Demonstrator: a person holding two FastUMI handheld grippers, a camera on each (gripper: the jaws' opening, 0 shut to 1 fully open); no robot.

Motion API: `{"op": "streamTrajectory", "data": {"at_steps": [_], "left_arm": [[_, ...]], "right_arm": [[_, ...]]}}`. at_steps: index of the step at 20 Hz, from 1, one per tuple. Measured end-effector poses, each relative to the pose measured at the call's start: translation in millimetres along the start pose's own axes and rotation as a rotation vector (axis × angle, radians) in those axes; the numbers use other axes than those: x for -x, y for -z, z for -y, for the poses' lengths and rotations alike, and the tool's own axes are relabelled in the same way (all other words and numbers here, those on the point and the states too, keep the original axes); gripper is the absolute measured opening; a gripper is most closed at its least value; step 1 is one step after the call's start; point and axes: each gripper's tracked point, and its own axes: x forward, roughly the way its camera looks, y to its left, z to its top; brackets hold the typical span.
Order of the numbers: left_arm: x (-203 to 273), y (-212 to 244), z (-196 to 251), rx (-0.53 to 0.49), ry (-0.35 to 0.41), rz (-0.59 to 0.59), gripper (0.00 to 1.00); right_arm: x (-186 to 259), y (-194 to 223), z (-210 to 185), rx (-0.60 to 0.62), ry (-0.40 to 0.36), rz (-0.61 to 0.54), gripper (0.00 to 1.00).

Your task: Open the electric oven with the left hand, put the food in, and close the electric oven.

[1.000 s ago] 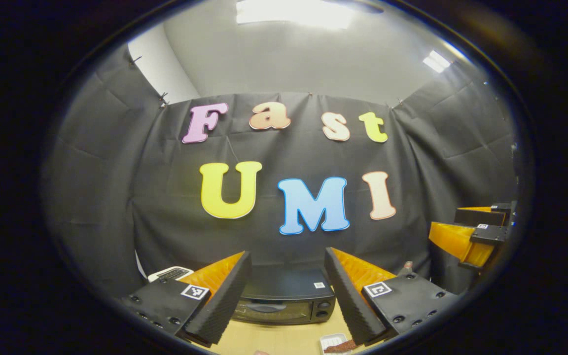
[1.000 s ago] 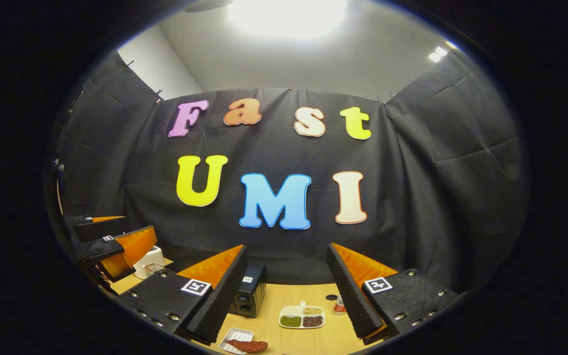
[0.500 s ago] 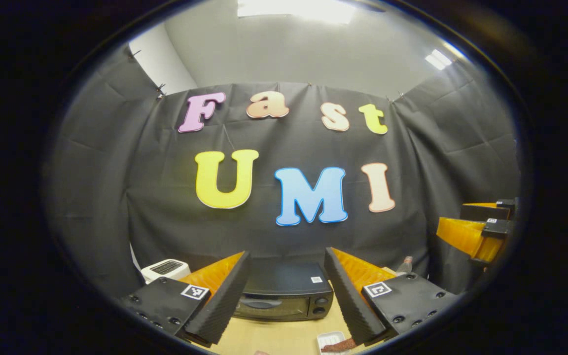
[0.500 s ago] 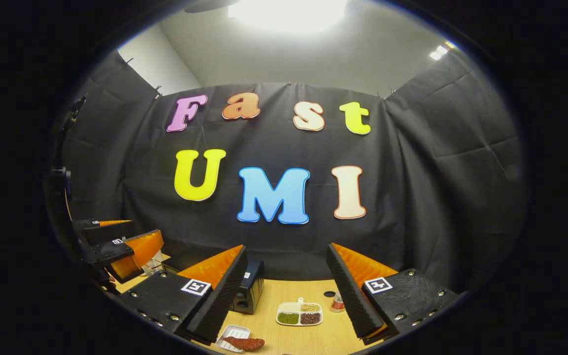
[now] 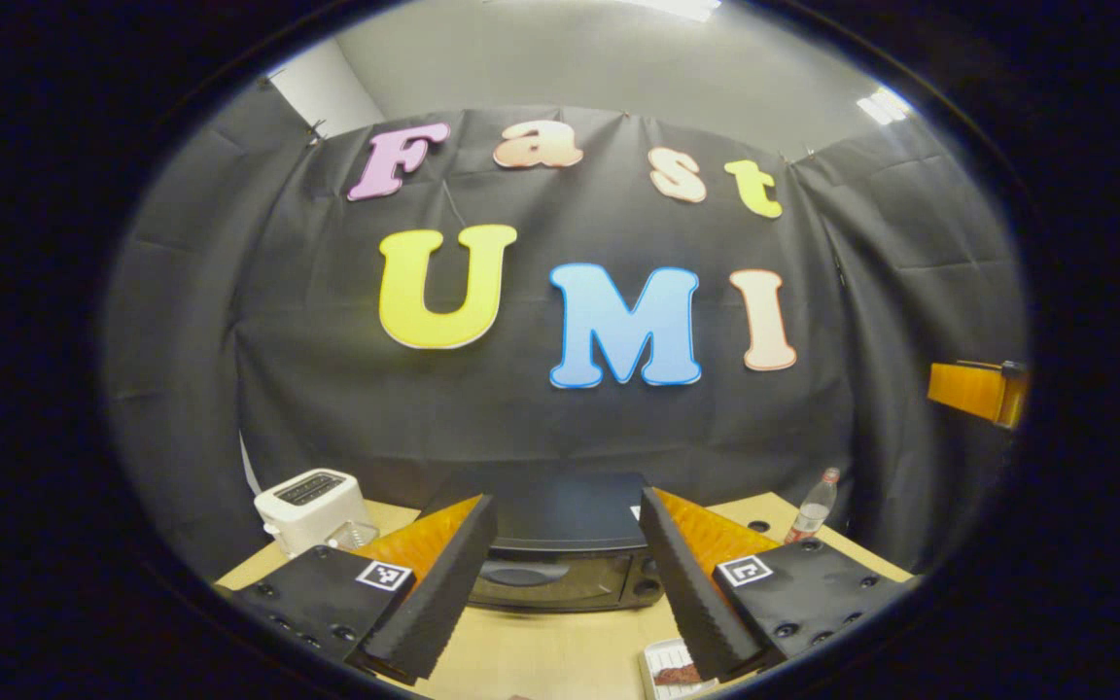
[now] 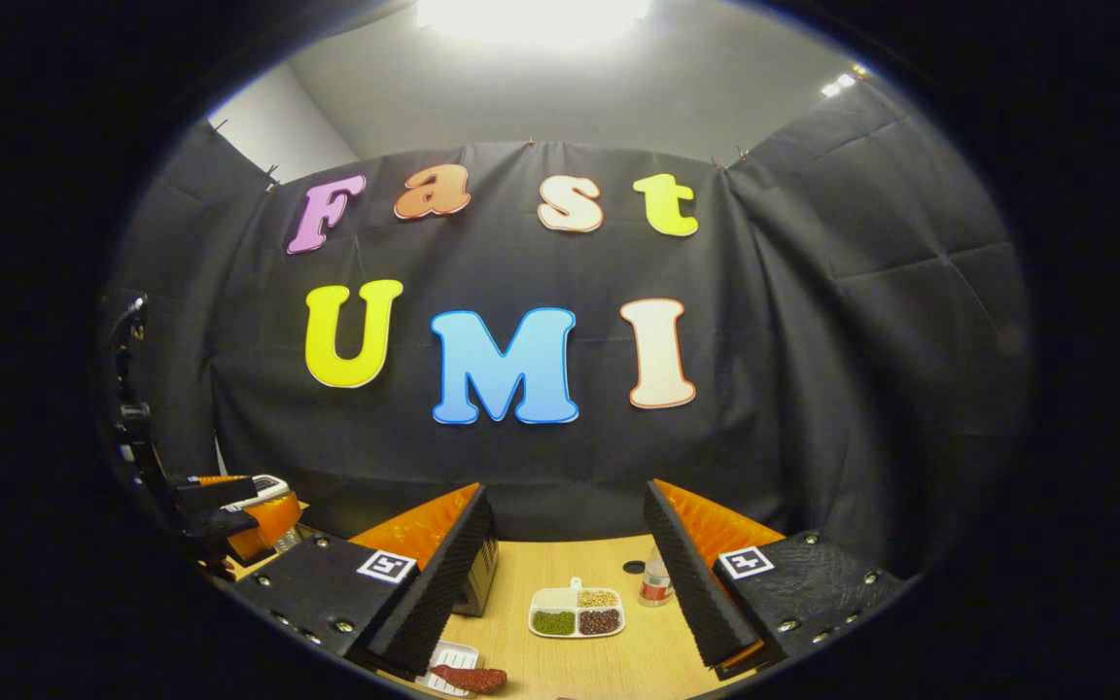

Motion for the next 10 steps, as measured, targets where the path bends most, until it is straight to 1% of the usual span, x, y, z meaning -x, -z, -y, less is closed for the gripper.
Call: {"op": "streamTrajectory", "data": {"at_steps": [1, 2, 3, 7, 10], "left_arm": [[-11.3, 8.9, -3.9, -0.010, -0.003, -0.015, 0.95], [-21.8, 16.9, -9.2, -0.024, -0.009, -0.030, 1.00], [-34.4, 24.3, -12.7, -0.031, -0.013, -0.046, 1.00], [-75.3, 52.4, -22.9, 0.002, -0.017, -0.097, 1.00], [-105.1, 78.3, -25.4, 0.005, -0.005, -0.156, 1.00]], "right_arm": [[-1.8, 5.2, 3.2, 0.000, 0.007, -0.013, 0.97], [-3.4, 10.0, 6.4, 0.004, 0.016, -0.025, 0.97], [-4.5, 14.9, 9.5, 0.009, 0.027, -0.036, 0.97], [-9.2, 25.8, 12.3, 0.029, 0.046, -0.057, 0.97], [-12.8, 24.8, 14.7, 0.036, 0.067, -0.056, 0.97]]}}
